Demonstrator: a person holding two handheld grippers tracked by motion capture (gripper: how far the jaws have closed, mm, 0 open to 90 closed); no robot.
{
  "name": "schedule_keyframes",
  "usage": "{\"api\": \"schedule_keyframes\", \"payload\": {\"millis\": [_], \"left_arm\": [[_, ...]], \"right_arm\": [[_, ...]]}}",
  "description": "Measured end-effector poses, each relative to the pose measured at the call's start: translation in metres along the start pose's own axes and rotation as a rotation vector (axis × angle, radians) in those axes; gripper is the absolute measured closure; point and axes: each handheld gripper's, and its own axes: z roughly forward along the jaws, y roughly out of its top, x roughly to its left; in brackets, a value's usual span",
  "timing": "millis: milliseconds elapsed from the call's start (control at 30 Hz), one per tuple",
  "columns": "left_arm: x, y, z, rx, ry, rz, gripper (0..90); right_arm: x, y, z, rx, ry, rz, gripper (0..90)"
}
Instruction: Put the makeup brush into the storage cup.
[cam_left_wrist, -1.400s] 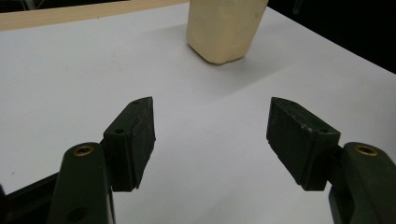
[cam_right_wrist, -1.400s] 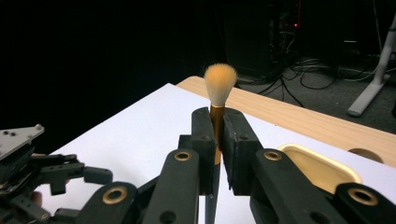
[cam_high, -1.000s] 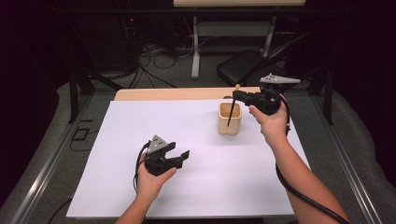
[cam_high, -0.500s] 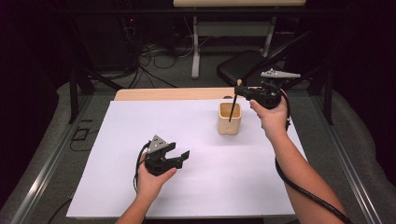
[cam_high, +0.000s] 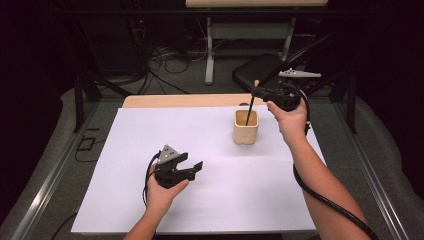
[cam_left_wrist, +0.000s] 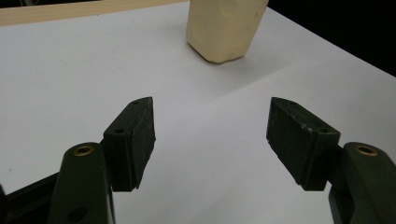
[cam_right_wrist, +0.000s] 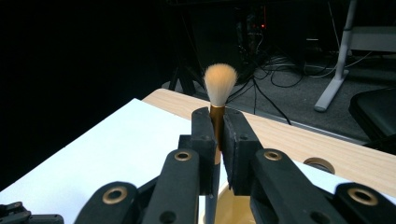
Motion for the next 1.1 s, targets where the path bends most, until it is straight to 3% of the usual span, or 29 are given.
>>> {"api": "schedule_keyframes", "payload": {"millis": [1100], "left_arm": [[0.001, -0.001, -0.002, -0.003, 0.002, -0.007, 32.4]], "right_arm": [[-0.017, 0.005, 0.012, -0.006, -0.07, 0.031, 83.6]]}}
